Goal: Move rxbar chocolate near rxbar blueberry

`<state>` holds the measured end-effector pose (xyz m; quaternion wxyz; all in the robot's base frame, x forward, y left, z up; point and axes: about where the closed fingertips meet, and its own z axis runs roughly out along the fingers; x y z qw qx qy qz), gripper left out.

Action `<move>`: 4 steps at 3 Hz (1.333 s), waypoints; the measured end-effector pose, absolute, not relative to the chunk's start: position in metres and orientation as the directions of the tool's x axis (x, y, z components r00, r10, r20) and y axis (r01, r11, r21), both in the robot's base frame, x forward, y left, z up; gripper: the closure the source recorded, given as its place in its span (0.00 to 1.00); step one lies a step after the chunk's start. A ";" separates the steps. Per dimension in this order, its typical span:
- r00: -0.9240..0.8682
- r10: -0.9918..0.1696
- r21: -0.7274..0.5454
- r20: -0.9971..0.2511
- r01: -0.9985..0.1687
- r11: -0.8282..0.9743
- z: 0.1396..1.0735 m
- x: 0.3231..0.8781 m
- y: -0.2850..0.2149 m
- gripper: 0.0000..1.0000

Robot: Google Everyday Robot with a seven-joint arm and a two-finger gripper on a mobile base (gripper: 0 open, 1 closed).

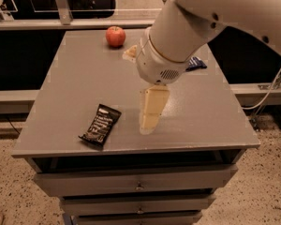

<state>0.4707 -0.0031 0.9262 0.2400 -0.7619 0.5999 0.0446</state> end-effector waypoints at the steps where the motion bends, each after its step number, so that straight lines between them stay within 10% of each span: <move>1: 0.298 -0.878 -0.300 -0.374 -0.935 -0.190 0.925 0.469 0.003 0.00; 4: 0.360 -0.772 -0.220 -0.523 -0.933 -0.285 0.875 0.464 0.119 0.00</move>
Offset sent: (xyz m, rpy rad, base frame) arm -0.0119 0.1032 -0.0412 0.1426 0.1142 0.2046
